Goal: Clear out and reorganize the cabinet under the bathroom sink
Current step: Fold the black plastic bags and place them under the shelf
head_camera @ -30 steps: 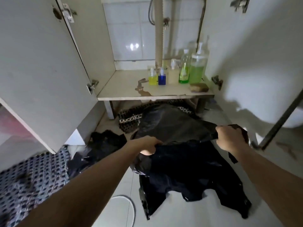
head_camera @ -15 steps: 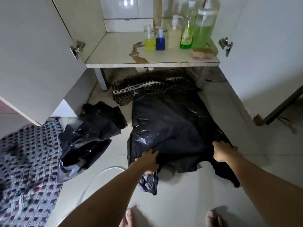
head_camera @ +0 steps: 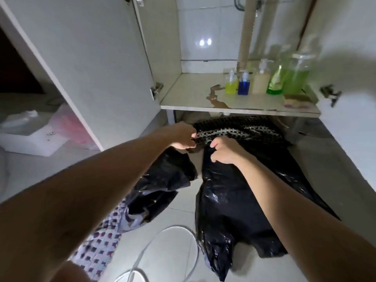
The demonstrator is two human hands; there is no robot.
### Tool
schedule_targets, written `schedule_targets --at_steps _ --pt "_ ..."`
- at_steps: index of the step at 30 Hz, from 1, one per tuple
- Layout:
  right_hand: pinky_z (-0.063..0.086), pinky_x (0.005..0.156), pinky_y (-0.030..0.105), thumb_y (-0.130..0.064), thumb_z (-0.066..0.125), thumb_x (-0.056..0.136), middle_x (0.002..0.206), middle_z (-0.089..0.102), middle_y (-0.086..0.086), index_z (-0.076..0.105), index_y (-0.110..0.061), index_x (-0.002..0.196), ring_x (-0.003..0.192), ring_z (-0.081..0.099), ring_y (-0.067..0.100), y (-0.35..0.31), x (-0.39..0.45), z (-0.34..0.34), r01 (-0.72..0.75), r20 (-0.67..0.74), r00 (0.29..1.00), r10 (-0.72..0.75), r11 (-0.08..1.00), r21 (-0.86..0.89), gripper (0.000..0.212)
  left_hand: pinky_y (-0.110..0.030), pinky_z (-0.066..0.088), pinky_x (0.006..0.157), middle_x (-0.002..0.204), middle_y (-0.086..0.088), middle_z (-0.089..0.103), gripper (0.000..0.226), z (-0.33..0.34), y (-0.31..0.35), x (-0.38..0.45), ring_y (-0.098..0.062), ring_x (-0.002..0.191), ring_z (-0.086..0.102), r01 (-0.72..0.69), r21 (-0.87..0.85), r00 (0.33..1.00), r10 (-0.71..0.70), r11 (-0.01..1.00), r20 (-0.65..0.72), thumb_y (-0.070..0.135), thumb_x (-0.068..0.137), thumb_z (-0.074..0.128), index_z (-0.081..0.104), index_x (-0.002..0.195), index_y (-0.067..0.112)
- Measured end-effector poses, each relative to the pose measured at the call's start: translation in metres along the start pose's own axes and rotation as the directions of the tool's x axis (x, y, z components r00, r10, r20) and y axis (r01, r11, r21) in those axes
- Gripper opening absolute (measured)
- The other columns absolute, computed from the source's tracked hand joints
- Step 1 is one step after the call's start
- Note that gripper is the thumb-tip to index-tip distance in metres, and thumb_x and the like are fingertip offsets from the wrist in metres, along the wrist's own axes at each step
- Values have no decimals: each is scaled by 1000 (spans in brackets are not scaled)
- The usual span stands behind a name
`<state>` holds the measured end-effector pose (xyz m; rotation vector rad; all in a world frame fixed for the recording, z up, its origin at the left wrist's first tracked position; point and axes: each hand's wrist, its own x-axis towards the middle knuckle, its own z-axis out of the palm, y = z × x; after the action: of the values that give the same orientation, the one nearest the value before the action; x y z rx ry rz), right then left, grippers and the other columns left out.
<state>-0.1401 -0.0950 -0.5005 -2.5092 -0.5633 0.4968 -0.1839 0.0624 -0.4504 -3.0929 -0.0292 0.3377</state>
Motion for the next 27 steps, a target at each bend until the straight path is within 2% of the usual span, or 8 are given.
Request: schedule_targets --at_steps 3,7,11,16,18,22,25,27 --pt "49 91 28 -16 71 75 122 63 13 61 -8 121 111 59 26 -44 13 39 89 48 995 -90 996 29 48 -34 47 92 126 -11 58 45 11 -36 -24 -28 114 55 57 -78 998 -54 995 34 34 93 57 53 130 10" --pt "50 94 43 -20 63 81 94 66 21 65 4 93 90 63 32 -57 26 106 47 162 985 -50 999 27 27 -31 48 84 124 -12 59 50 86 -80 -46 -28 108 57 156 -44 931 -132 987 339 40 86 61 55 124 7" --pt "45 97 34 -32 62 85 133 54 16 49 -2 129 120 53 31 -33 46 152 -141 200 972 127 989 54 55 -36 50 89 123 -13 59 58 136 -123 -49 -31 107 57 275 -48 871 -228 960 435 48 85 60 55 124 6" --pt "39 103 32 -44 73 75 142 44 8 29 -13 144 129 45 27 -10 70 176 -334 269 931 248 876 348 87 -33 48 81 122 -12 58 59 173 -136 -44 -28 105 58 310 -125 841 -210 943 499 44 87 59 49 130 6" --pt "41 97 29 -40 77 72 130 53 7 37 -14 139 121 52 25 -10 72 184 -347 295 925 238 845 407 83 -30 47 71 112 -12 62 44 179 -132 -41 -25 91 59 271 -97 854 -192 958 484 31 89 58 54 123 4" --pt "51 85 31 -35 77 63 100 68 3 61 -14 101 96 63 22 -24 70 190 -220 154 972 179 923 316 46 -33 53 77 112 -13 63 31 169 -135 -33 -28 95 62 217 -6 855 -187 976 484 20 87 62 60 113 2" --pt "45 72 24 -23 73 73 96 62 -3 57 -19 81 90 58 18 -48 63 173 -20 118 993 -5 978 207 19 -43 49 97 130 -14 59 63 147 -142 -25 -33 114 59 271 34 706 -222 962 672 39 80 73 54 129 3" --pt "39 74 19 -21 69 81 100 53 -6 59 -22 93 93 54 14 -70 59 156 118 151 979 -138 984 137 16 -45 45 102 139 -14 52 76 129 -151 -20 -32 120 56 348 -14 607 -213 937 766 50 78 72 49 136 6"
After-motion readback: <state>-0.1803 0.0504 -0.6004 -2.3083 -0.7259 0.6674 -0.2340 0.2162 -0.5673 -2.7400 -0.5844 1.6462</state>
